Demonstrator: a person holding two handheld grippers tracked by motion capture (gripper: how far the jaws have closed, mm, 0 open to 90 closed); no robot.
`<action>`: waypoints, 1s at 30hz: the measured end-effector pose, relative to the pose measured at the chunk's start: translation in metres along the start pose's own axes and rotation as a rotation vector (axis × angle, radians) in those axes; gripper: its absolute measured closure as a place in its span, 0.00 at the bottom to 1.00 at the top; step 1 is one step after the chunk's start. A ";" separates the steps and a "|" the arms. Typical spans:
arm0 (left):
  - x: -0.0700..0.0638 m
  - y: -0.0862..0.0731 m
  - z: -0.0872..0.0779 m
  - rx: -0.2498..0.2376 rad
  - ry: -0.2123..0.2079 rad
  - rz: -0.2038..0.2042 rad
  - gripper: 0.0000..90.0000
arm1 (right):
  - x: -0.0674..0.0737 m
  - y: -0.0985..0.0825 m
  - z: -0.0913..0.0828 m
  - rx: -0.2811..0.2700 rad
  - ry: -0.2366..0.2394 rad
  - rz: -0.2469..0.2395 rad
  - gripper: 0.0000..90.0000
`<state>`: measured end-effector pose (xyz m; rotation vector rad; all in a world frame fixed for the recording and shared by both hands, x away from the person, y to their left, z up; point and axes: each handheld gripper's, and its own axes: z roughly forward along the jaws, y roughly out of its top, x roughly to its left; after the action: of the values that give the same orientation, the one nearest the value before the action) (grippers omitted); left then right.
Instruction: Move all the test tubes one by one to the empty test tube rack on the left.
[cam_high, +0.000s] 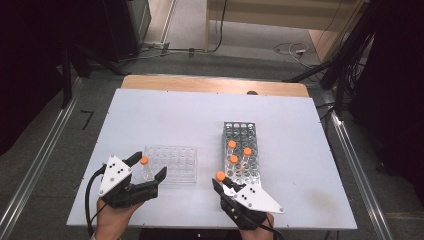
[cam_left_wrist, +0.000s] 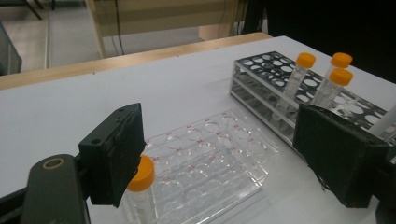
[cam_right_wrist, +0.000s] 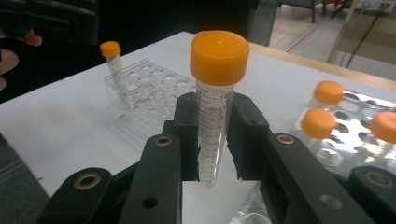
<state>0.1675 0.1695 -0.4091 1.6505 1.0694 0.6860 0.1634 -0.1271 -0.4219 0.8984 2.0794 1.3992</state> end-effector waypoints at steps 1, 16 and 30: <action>-0.002 0.001 -0.001 -0.001 -0.007 0.002 0.19 | 0.003 -0.001 0.002 0.007 0.007 -0.002 0.80; -0.023 0.003 0.002 0.024 -0.126 -0.002 0.09 | 0.028 -0.005 0.036 0.071 0.096 -0.024 0.80; -0.050 -0.009 0.011 0.023 -0.219 0.107 0.38 | 0.040 -0.007 0.052 0.117 0.135 -0.046 0.80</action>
<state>0.1515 0.1205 -0.4179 1.7677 0.8410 0.5481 0.1708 -0.0676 -0.4487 0.8161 2.2882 1.3599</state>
